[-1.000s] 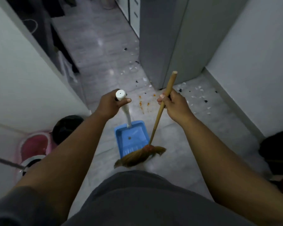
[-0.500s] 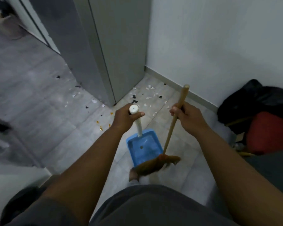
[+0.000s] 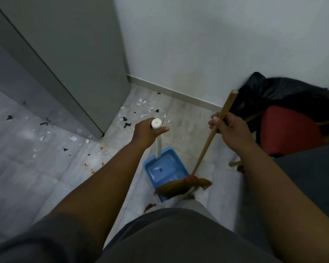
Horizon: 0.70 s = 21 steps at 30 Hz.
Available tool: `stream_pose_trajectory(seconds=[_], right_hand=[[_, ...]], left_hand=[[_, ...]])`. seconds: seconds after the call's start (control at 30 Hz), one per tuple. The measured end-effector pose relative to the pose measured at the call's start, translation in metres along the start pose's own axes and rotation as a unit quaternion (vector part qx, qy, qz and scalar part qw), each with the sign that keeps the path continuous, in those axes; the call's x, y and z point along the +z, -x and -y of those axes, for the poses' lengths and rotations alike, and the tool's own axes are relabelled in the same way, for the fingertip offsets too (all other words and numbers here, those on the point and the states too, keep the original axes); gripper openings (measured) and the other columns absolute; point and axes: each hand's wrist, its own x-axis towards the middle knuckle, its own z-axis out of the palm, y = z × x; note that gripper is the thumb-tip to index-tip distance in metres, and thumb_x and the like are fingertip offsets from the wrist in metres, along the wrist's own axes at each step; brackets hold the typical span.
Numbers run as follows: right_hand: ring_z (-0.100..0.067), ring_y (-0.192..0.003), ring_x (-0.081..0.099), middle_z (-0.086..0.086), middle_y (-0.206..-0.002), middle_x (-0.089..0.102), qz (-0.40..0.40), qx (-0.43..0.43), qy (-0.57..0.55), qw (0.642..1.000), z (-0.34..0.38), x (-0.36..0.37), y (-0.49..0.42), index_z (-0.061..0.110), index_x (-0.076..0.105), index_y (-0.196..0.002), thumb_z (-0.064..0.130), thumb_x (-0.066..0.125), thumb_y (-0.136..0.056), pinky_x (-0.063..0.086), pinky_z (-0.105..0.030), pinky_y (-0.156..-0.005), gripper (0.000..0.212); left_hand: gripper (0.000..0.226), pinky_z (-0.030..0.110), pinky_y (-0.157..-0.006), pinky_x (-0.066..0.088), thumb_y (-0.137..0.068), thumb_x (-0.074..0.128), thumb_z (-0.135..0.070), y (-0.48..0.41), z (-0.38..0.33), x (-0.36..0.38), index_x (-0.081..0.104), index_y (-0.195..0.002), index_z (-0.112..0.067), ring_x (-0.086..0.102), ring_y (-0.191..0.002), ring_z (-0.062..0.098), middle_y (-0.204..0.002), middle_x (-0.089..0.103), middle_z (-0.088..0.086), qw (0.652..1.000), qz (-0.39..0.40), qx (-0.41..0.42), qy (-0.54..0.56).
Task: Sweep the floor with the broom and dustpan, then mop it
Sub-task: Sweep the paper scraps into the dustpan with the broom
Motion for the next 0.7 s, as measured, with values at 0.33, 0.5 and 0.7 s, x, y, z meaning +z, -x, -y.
stream_pose_trajectory(seconds=[0.33,0.5,0.7], right_hand=[[-0.017,-0.087,0.07,0.001,-0.089,0.072,0.028,-0.034,0.036,0.998,0.003,-0.024,-0.128,0.027,0.063,-0.091,0.03,0.055,-0.098,0.056,-0.048,-0.086,0.011],[-0.013,-0.079,0.07,0.006,-0.08,0.073,0.045,-0.073,0.03,0.996,0.03,-0.036,-0.21,0.036,0.065,-0.079,0.05,0.057,-0.089,0.059,-0.046,-0.079,0.019],[-0.015,-0.073,0.072,0.001,-0.076,0.073,0.032,-0.099,0.001,0.995,0.063,-0.034,-0.285,0.021,0.073,-0.078,0.064,0.062,-0.078,0.061,-0.044,-0.073,0.045]], left_hand=[[0.035,0.025,-0.062,0.041,-0.076,0.079,-0.047,-0.087,-0.012,0.02,0.067,-0.091,-0.017,0.057,-0.074,0.007,-0.08,0.064,-0.008,0.998,-0.038,-0.058,-0.008],[0.037,0.028,-0.063,0.044,-0.078,0.078,-0.046,-0.127,-0.023,0.014,0.064,-0.094,-0.016,0.06,-0.08,0.015,-0.09,0.068,-0.002,0.984,-0.136,-0.111,0.014],[0.036,0.031,-0.075,0.046,-0.08,0.079,-0.035,-0.158,-0.023,-0.004,0.053,-0.1,-0.022,0.055,-0.089,0.018,-0.096,0.058,-0.003,0.954,-0.261,-0.136,0.051]])
